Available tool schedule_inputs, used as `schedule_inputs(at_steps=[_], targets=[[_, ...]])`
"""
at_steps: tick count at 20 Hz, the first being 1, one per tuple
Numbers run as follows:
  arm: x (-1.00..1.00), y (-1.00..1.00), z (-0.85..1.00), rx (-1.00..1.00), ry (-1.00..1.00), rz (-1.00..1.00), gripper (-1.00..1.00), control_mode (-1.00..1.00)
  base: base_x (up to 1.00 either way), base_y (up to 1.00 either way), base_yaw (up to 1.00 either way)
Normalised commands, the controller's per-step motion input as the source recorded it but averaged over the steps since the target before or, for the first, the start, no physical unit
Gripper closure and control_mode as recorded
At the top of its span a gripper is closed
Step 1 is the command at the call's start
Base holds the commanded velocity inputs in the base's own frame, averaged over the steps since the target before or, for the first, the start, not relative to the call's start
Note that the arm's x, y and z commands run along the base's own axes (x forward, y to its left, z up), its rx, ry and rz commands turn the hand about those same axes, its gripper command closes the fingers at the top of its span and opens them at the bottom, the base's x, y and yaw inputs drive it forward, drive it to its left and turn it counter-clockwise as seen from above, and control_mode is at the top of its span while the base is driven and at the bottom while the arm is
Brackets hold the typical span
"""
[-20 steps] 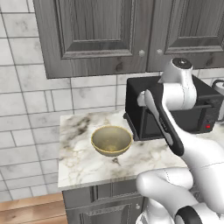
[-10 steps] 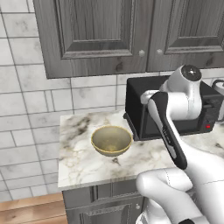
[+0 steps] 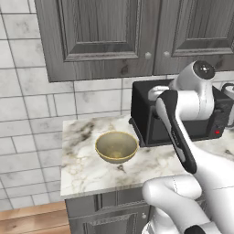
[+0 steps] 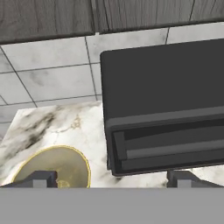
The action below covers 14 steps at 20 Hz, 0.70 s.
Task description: Open the cabinet. Pick the mango and kiwi from the cabinet and place them into the bowl. Then close the cabinet.
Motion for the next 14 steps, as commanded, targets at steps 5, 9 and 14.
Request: schedule_inputs(at_steps=[5,9,14], targets=[[0.0,-0.16,0.33,0.07,0.0,0.0,-1.0,-1.0,0.0,0.0,0.0],[0.0,-0.1,0.33,0.09,-0.04,0.0,-1.0,-1.0,0.0,0.0,0.0],[0.0,-0.01,0.32,0.07,-0.07,-0.01,-1.0,-1.0,0.0,0.0,0.0]])
